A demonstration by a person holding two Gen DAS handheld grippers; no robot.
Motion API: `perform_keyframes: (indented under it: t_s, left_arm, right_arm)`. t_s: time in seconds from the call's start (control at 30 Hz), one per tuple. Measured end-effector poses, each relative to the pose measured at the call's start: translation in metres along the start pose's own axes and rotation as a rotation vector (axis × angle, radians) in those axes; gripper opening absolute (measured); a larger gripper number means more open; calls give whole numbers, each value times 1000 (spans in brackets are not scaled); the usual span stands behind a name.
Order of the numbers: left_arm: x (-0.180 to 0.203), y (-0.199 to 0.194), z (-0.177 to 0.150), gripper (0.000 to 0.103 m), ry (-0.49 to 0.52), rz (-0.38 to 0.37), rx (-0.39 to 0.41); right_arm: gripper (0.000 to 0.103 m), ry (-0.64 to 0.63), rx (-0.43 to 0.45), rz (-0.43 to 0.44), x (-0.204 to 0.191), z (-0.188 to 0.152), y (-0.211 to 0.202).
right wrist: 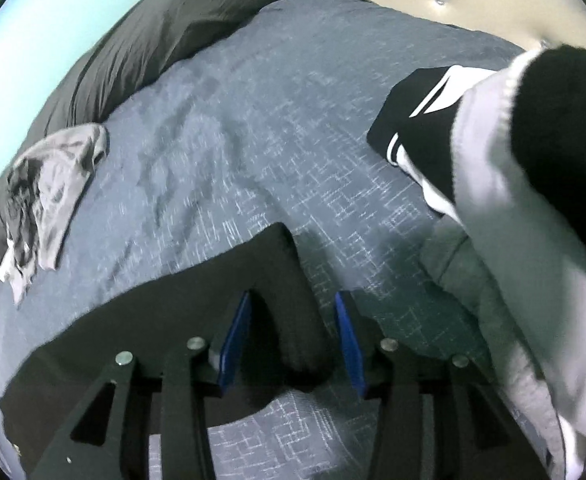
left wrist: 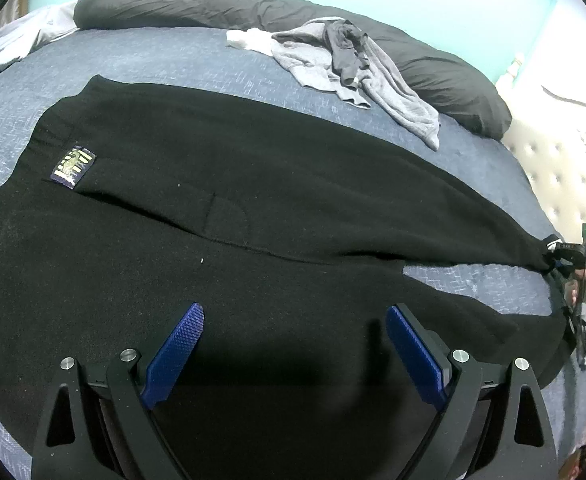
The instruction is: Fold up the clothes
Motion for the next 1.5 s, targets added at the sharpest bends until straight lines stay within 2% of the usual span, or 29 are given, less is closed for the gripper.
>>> perform_keyframes:
  t_s: [0.03,0.1,0.3,0.33,0.4,0.6,0.77,0.93,1.13,1.2,1.33,1.43,1.5]
  left_arm:
    - [0,0,0,95,1,0,1]
    - [1,-1,-1,95,4,2,1]
    - [1,-1,-1,95,6,3,2]
    - [1,-1,-1,95,8,4,2]
    - [2,-1,-1,95,8,3,2]
    - [2,-1,-1,95,6,0,1]
    - [3,-3,-1,95,9,-3,2]
    - [5,-3,-1,95,10,-5,4]
    - [5,-3,0,95,7,-7,4]
    - [5,-3,0,95,7,-8,3]
    - [4,-4,0,95,5,-11,5]
    - [5,-4,0,95,2,-14,6]
    - [6,-5,0,95,5,-15,7]
  right_arm:
    - [16,-8,0,3,-1,-1,0]
    - [12,-37,28,7,-3,3,-5]
    - [9,-165,204,-8,-25,40,-47]
    - [9,-186,210,-9,-30,44,-49]
    - [9,-206,183,-21,-33,45,-44]
    - [13,-127,67,-33,-13,27,-15]
    - [19,-131,34,-66,0,15,-21]
    - [26,-132,42,-84,4,9,-26]
    - [26,-136,-6,-112,9,-6,-13]
    - [26,-175,-31,-168,12,-11,-6]
    - [26,-161,50,-216,19,-2,-20]
    - [26,-100,159,-171,25,9,-48]
    - [26,-102,165,-130,22,9,-54]
Point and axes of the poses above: each gripper's, at about its wrist camera, not at the fingertips, and y roughly the way its jaws point, x to its right, z to its top, the point moved 9 cm from there along y, roughly the way its jaws point, and after that the axes turned 1 degree about z, right-handed, at the moved point
